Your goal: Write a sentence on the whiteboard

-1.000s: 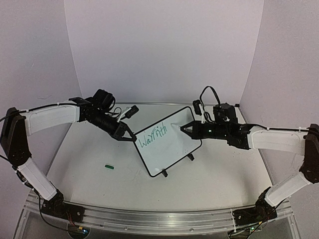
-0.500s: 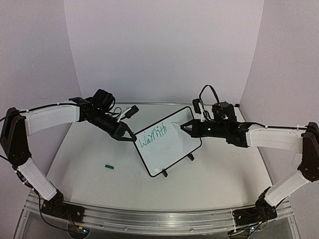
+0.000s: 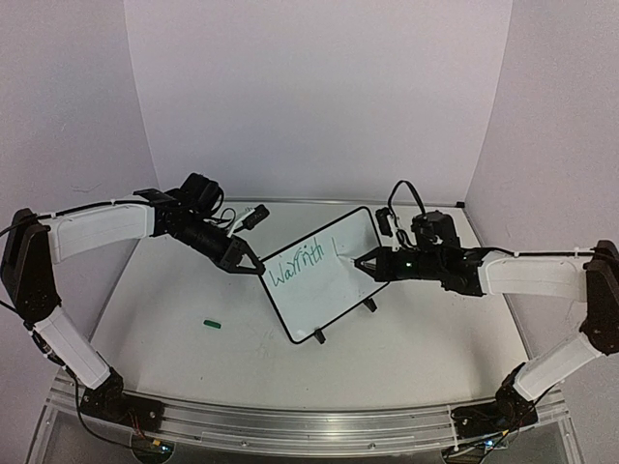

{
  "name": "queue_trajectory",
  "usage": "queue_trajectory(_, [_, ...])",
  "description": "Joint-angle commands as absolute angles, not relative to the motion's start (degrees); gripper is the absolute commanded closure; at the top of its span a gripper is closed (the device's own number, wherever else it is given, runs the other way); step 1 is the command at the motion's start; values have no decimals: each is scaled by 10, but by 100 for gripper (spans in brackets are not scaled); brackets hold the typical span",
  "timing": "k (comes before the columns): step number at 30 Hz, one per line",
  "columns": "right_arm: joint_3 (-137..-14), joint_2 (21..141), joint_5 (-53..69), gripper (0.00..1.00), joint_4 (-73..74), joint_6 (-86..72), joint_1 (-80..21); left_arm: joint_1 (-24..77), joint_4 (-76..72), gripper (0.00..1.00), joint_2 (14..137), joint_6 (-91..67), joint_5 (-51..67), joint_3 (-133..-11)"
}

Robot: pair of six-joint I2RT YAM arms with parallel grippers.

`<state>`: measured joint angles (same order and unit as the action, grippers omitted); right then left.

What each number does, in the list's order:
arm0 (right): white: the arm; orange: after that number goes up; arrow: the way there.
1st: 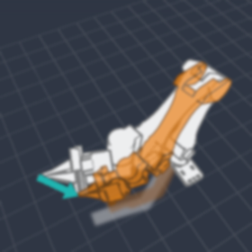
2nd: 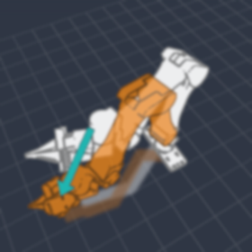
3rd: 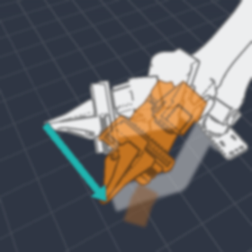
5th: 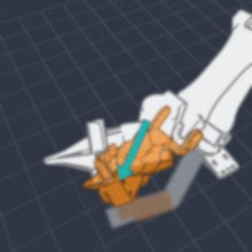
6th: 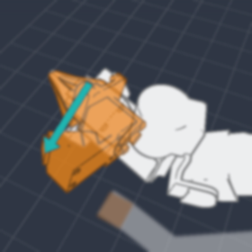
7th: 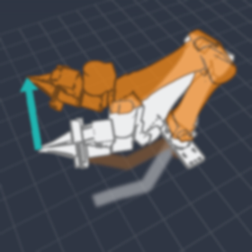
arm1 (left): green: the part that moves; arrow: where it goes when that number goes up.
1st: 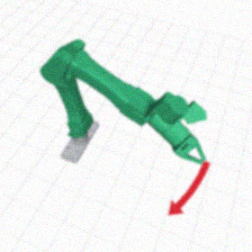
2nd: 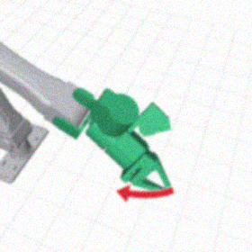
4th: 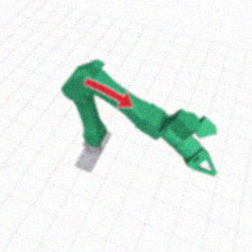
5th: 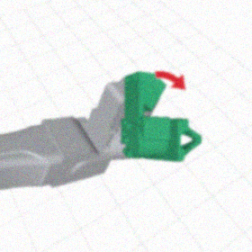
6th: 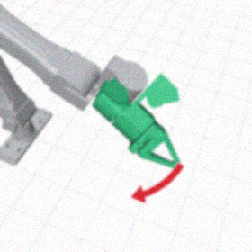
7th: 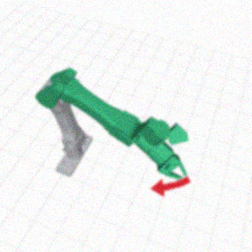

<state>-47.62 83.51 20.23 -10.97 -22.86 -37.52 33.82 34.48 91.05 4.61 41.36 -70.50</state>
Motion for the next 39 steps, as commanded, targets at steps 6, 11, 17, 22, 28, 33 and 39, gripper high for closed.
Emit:
queue_trajectory(6, [-486, 765, 215, 100, -113, -229, -372, 359, 369, 100, 920, 75, 409, -713])
queue_trajectory(11, [-519, 782, 215, 100, -105, -217, -372, 359, 369, 100, 920, 74, 409, -713])
queue_trajectory(17, [-552, 823, 218, 100, -102, -204, -372, 359, 369, 100, 920, 75, 408, -713])
queue_trajectory(22, [-566, 842, 219, 100, -102, -201, -372, 359, 369, 100, 922, 75, 408, -713])
queue_trajectory(28, [-569, 855, 210, 100, -100, -200, -372, 359, 369, 100, 922, 75, 409, -713])
queue_trajectory(33, [-571, 859, 207, 100, -99, -197, -372, 359, 369, 100, 922, 75, 410, -713])
queue_trajectory(39, [-556, 821, 205, 100, -99, -197, -372, 359, 369, 100, 921, 75, 410, -713])
